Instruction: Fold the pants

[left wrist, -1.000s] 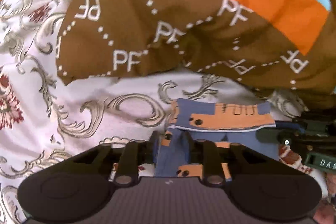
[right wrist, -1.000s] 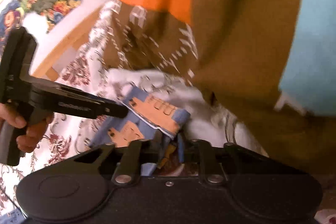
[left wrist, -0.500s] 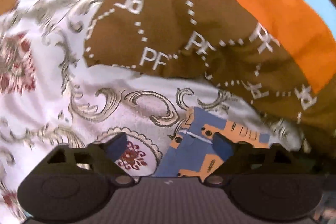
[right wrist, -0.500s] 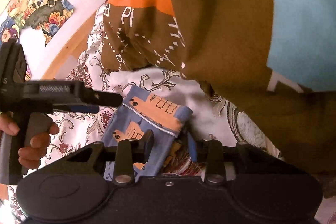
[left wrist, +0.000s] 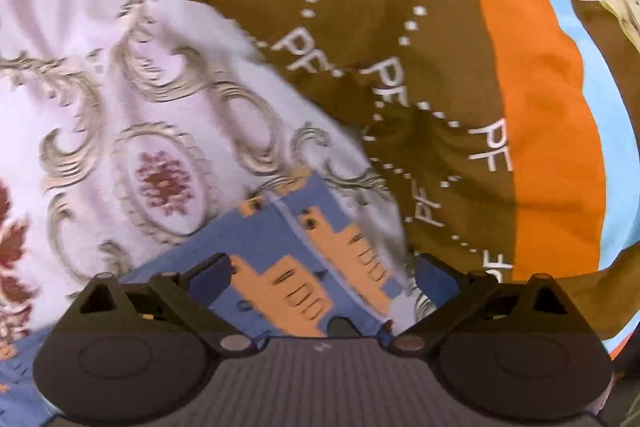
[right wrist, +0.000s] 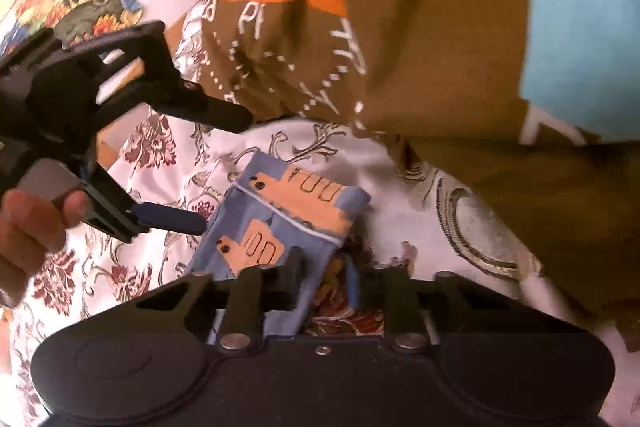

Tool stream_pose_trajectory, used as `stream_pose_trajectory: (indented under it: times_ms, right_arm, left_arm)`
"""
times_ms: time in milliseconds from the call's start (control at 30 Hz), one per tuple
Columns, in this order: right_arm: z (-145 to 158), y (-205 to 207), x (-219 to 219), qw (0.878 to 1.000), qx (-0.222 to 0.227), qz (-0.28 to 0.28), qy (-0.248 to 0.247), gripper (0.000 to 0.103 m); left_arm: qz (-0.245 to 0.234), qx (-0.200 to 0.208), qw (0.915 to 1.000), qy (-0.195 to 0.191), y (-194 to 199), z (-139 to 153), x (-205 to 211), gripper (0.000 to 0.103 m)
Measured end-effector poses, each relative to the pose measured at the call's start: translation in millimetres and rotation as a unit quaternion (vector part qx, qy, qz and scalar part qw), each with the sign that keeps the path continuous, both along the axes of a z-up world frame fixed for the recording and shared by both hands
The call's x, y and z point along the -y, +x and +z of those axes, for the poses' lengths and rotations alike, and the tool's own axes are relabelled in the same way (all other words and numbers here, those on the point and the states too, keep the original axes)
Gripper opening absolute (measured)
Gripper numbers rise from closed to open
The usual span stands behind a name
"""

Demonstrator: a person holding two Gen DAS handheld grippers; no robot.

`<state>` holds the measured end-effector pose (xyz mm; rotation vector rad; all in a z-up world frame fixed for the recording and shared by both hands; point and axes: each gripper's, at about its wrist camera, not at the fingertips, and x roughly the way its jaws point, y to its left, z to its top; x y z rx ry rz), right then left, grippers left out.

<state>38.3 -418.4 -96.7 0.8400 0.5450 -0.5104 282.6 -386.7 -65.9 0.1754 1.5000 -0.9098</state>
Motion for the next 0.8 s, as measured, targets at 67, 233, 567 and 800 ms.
stream_pose_trajectory:
  times_ms: [67,233,567,800]
  right_arm:
    - [2.6,0.8,-2.7,1.0,-0.003,0.004,-0.014,0.015]
    - [19.9,9.7,-26.7,0.99,-0.028,0.049,-0.126,0.01]
    - [34.3,26.6,-98.2,0.916,-0.076,0.176,-0.353,0.009]
    - [25.5,33.8,-134.7,0.854,-0.11,0.251,-0.442,0.009]
  left_arm:
    - [-0.002,0.004,1.0,0.001,-3.4,-5.4,8.1,0.097]
    - [0.028,0.004,0.9996,-0.01,9.4,-18.2,17.3,0.097]
    - [0.058,-0.018,0.998,-0.018,23.4,-25.0,12.0,0.097]
    - [0.038,-0.023,0.999,-0.004,25.8,-15.2,2.1,0.097]
